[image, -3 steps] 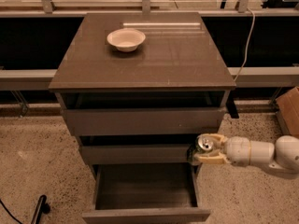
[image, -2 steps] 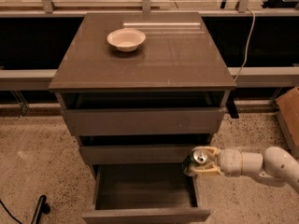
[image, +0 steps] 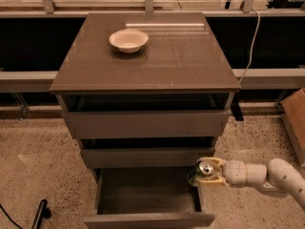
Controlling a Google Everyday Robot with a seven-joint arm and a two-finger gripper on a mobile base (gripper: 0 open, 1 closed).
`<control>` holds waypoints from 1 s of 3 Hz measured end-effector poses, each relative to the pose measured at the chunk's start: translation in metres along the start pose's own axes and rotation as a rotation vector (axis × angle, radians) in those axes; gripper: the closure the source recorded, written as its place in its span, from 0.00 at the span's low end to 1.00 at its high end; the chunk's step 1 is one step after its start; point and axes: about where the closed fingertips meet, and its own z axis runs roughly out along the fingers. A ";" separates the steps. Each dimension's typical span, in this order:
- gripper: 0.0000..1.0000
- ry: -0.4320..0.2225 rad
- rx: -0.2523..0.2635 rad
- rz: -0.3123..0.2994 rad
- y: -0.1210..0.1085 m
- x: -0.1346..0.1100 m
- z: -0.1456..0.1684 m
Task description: Place green can into bottom drawer
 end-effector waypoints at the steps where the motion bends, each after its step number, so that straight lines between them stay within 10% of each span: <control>1: 1.00 0.040 -0.005 0.036 0.000 0.049 0.022; 3: 1.00 0.165 -0.059 0.087 0.010 0.169 0.057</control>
Offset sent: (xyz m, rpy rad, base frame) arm 0.0094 0.0252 -0.2035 -0.1719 0.1481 0.0545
